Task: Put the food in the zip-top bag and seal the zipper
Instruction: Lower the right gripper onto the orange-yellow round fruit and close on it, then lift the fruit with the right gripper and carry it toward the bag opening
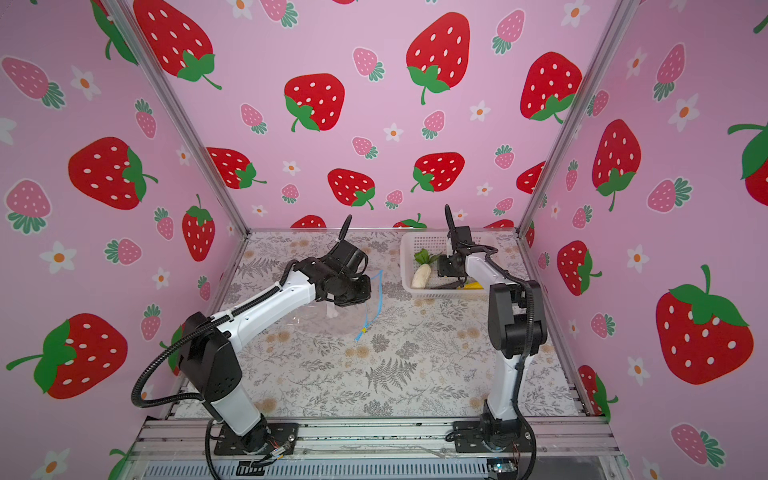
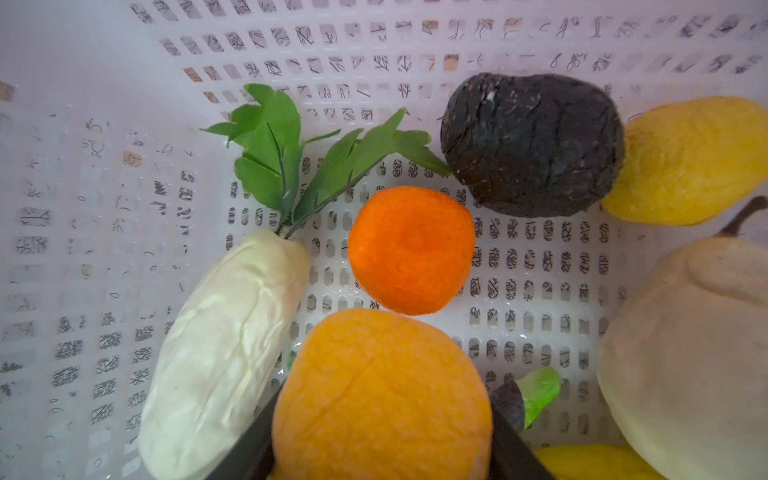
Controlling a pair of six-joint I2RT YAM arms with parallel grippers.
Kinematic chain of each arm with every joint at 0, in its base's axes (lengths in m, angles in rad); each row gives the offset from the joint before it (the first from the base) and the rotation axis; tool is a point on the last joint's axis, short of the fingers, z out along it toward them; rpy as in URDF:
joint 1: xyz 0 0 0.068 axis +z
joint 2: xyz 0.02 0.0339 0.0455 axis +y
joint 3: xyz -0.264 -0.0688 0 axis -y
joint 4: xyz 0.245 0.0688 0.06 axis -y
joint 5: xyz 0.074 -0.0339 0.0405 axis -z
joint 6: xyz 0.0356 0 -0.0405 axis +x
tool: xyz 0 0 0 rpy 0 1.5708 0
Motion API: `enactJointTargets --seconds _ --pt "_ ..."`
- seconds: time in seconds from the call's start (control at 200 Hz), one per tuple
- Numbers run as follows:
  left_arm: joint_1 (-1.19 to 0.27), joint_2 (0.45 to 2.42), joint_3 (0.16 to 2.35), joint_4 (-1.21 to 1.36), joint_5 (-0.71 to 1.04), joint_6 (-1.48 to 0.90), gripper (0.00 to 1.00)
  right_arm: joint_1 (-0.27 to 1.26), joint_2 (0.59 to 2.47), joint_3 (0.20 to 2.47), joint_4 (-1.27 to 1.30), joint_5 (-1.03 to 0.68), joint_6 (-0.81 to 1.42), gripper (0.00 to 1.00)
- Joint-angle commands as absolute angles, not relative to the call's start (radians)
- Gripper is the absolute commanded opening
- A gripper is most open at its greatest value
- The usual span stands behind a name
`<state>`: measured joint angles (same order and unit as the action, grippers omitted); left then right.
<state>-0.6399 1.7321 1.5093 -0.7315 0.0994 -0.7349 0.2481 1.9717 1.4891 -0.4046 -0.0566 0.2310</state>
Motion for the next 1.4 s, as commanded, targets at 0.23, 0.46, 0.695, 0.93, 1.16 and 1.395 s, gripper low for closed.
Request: enactJointTargets --seconds 0.23,0.46,0.695,0.93,1.16,1.395 --pt "-0.620 1.733 1.535 -0.724 0.164 -0.764 0.00 0.246 1.912 1.467 -0.395 -0.049 0.246 0.42" --pt "-0.612 1.745 1.551 -0.700 0.198 -0.778 0.00 0.243 1.895 1.503 -0.409 -0.075 0.268 0.40" --pt "-0.603 1.750 1.568 -0.699 0.230 -0.779 0.00 0.243 1.863 1.518 -0.422 -0.100 0.283 0.40" --pt "-0.583 1.727 1.551 -0.703 0.250 -0.775 0.00 0.243 1.816 1.496 -0.397 -0.142 0.296 0.39" --pt "-0.578 1.737 1.555 -0.697 0.268 -0.788 0.00 0.248 1.732 1.382 -0.260 -0.321 0.333 0.38" --pt "-0.577 1.746 1.576 -0.706 0.274 -0.795 0.00 0.351 1.606 1.165 -0.066 -0.515 0.399 0.32"
